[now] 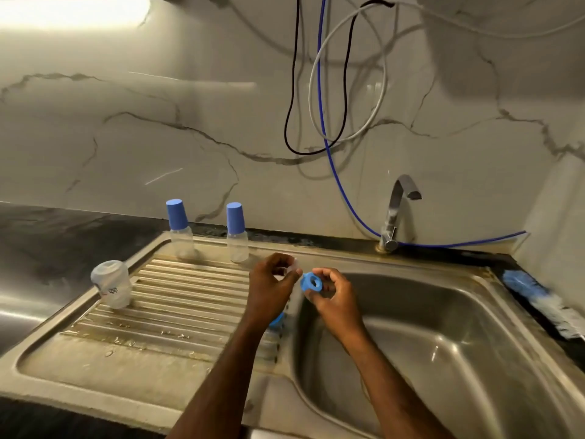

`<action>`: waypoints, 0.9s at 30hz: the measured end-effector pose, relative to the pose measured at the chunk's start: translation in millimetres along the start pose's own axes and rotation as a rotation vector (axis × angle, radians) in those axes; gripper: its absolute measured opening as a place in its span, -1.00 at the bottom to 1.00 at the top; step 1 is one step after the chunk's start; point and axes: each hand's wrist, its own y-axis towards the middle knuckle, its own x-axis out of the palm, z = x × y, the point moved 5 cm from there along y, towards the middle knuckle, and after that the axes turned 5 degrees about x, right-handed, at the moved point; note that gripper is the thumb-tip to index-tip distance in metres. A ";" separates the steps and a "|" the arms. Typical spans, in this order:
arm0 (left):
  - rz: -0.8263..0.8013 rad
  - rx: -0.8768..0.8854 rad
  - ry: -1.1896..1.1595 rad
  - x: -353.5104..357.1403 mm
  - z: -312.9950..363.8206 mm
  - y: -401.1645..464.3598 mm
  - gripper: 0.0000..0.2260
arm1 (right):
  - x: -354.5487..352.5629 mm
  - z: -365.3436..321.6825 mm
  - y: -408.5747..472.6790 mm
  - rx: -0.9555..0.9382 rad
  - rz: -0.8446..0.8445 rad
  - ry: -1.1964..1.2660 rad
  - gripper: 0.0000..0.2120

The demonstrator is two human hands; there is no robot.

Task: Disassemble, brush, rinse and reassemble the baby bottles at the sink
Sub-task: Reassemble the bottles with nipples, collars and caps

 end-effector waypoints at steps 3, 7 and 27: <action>-0.044 0.051 0.073 5.8 2.7 -2.9 -0.84 | -5.3 1.7 -0.1 0.038 0.007 0.059 -0.66; 0.003 0.144 0.160 5.6 13.5 -5.2 -0.79 | -16.5 9.1 3.3 0.126 0.060 0.159 -0.69; -0.235 -0.021 0.065 46.6 12.0 -27.6 -0.39 | -32.8 -4.8 3.3 -0.009 0.032 0.124 -0.59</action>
